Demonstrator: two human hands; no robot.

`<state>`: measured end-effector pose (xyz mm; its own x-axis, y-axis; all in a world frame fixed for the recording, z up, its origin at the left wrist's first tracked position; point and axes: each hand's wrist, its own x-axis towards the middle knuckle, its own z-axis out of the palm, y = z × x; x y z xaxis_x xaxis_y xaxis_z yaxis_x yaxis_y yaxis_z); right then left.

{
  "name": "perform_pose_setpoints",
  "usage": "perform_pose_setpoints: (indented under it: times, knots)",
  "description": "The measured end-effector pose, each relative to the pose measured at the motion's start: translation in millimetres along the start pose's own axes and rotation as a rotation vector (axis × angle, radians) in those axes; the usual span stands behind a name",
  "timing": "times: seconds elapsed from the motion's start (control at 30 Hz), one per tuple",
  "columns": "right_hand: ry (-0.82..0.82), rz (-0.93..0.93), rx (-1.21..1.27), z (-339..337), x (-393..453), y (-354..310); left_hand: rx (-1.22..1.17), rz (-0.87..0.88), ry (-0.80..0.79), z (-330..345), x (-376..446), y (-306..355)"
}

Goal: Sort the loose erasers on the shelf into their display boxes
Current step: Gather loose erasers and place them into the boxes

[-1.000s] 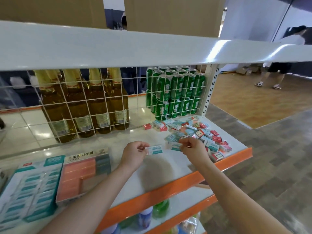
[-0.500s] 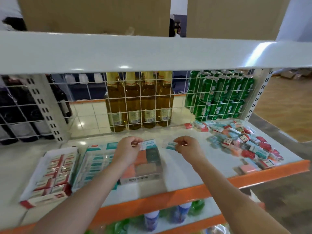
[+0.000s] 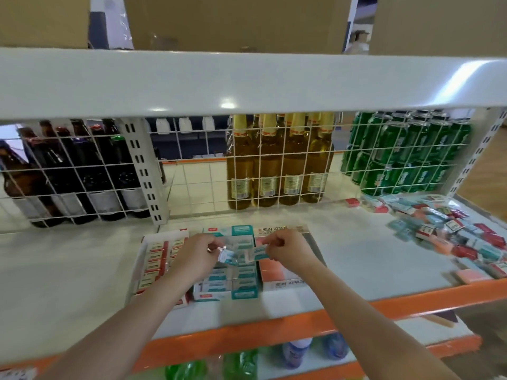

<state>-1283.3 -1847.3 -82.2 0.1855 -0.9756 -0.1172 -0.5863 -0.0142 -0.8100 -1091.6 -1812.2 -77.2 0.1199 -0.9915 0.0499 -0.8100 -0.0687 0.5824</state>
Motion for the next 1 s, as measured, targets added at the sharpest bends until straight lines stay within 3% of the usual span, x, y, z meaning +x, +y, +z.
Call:
perform_pose_setpoints:
  times: [0.47, 0.67, 1.0]
  knots:
    - [-0.057, -0.003, -0.299, 31, -2, -19, 0.132, 0.037, -0.099, -3, 4, -24]
    - [-0.02, 0.025, -0.429, 42, 5, -20, 0.191, 0.144, -0.179, 0, 5, -22]
    - [-0.081, -0.086, -0.549, 39, 7, -20, 0.33, 0.199, -0.286, 2, 8, -18]
